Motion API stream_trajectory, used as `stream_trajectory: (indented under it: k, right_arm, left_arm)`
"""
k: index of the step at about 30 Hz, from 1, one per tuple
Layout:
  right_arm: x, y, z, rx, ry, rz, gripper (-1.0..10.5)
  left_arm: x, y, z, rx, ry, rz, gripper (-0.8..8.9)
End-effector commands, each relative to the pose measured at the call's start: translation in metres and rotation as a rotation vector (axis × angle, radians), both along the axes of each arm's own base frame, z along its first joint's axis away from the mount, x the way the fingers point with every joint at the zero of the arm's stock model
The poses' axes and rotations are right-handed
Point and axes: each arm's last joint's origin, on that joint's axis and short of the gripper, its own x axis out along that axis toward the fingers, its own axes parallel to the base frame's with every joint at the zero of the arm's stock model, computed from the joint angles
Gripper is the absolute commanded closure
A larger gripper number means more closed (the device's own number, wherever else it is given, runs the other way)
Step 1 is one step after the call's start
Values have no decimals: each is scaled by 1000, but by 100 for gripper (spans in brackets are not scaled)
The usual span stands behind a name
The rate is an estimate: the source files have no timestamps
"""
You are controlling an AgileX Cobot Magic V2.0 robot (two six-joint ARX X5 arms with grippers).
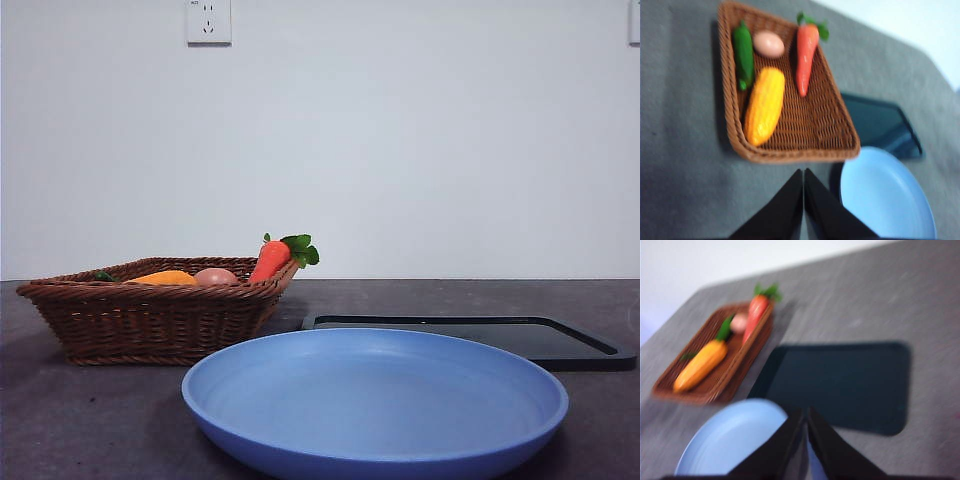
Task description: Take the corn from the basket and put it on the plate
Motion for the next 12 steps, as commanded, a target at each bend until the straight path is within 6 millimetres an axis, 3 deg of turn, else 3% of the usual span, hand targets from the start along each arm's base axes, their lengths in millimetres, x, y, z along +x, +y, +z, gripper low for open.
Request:
stream_trajectory:
  k: [1,9,12]
  right_arm:
    - [7,3,12,-78,3,90,944]
    - [29,18,10,-144,181,260,944]
    - [38,21,4,-143,227,282,929]
  left_arm:
    - [6,-3,12,76,1,-93,806]
    - [26,-13,17,123,99,-229,805]
    - [29,-14,14,121,125,-239,734]
